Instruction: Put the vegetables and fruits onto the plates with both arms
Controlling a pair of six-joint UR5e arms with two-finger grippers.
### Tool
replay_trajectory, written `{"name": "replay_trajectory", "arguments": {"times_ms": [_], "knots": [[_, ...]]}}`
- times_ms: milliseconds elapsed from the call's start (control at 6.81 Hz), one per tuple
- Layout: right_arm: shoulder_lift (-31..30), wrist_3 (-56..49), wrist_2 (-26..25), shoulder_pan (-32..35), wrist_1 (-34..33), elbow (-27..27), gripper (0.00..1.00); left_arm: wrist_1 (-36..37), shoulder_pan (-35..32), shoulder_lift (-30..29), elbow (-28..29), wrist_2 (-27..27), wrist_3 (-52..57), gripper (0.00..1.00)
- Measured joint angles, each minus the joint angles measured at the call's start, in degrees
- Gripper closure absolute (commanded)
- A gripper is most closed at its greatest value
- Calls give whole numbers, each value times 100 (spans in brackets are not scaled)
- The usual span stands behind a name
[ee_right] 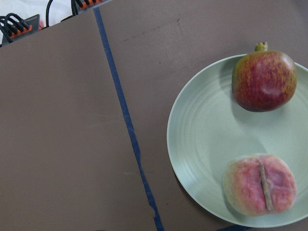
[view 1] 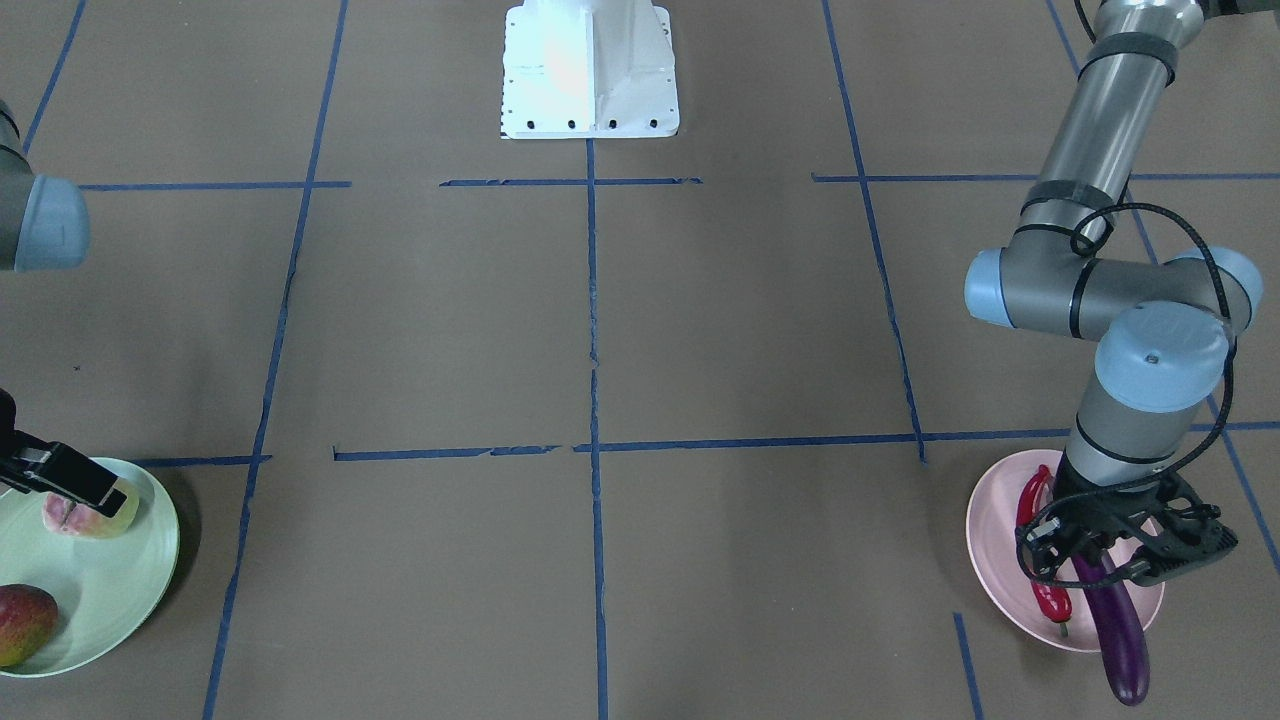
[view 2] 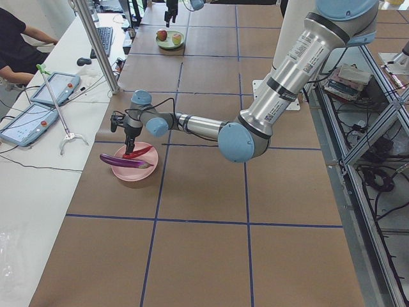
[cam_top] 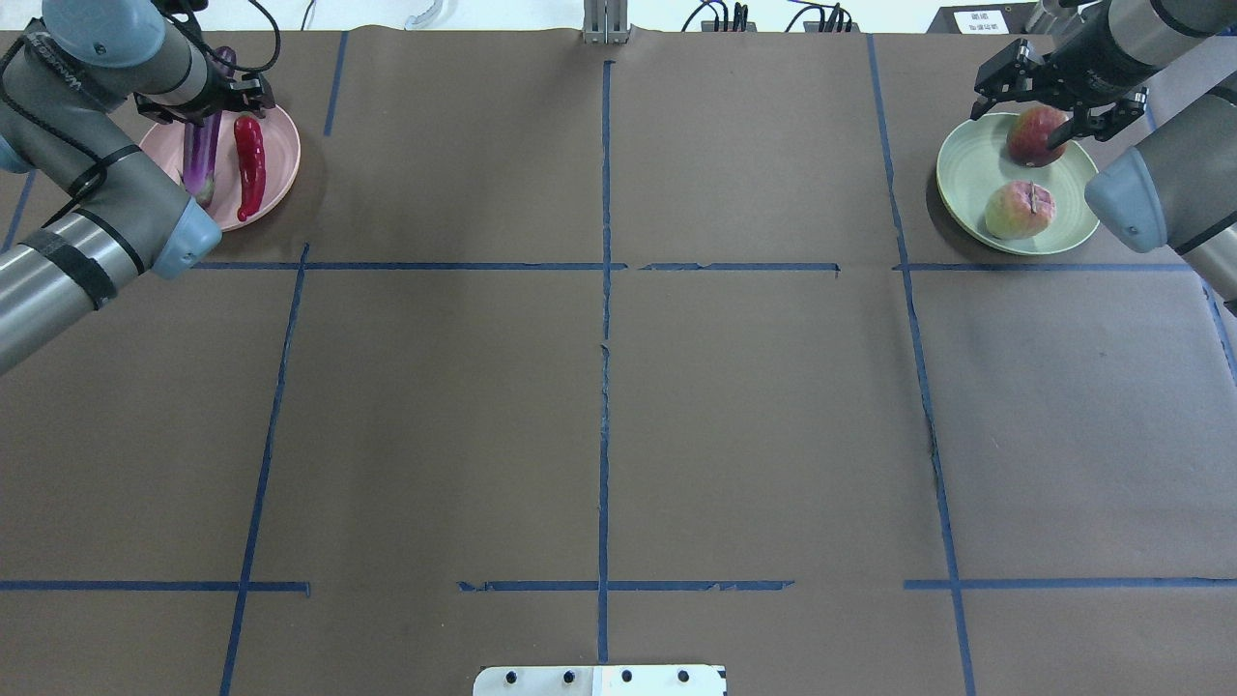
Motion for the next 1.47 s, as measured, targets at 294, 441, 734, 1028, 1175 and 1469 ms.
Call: {"name": "replay_trajectory", "arguments": {"times_ms": [294,441,734,1028,1175,1469], "knots": [[-328,-120,191,136,-379,578,0,-45,-287,62,-198,-604,702,0],[-524,-473,362,369,-493,756,0,-23,-580,261,-483,-1348,1048,0],[-1046,-1945,686,1024,-717,845,0,52,-1441,905,-1225,-2836,2086,0],[-1752,-3602,785,1628,-906,875,0,94,-2138,1734,-1778,-3659,3290,0],[-2155,-4356,818,1860,-939,906,0,111,-2317,2196,-1996,-3772,3817,0],[-2742,-5241,1006,2121,-969,1007,0,846,-2600,2820,-2523,-3834,5011,0]]}}
